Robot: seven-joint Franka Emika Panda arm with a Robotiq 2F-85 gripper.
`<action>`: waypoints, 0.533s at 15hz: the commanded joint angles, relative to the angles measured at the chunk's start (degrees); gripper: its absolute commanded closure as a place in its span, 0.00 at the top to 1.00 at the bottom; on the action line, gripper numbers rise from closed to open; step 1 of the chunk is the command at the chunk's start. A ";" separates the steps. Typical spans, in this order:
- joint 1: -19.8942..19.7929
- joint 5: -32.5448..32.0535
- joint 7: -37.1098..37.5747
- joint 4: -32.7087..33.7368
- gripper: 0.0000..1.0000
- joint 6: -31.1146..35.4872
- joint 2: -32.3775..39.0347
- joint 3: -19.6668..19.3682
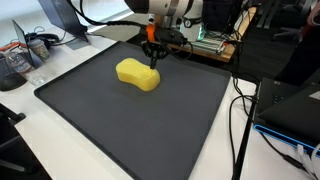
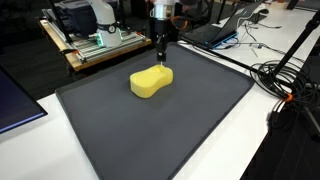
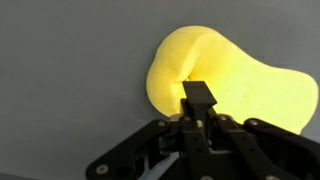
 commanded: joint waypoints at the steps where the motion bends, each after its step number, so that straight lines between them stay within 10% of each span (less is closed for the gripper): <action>1: -1.11 0.25 -2.20 1.71 0.03 -2.71 5.67 -0.53; 8: -2.24 0.25 -2.43 1.69 0.03 -1.67 5.21 0.91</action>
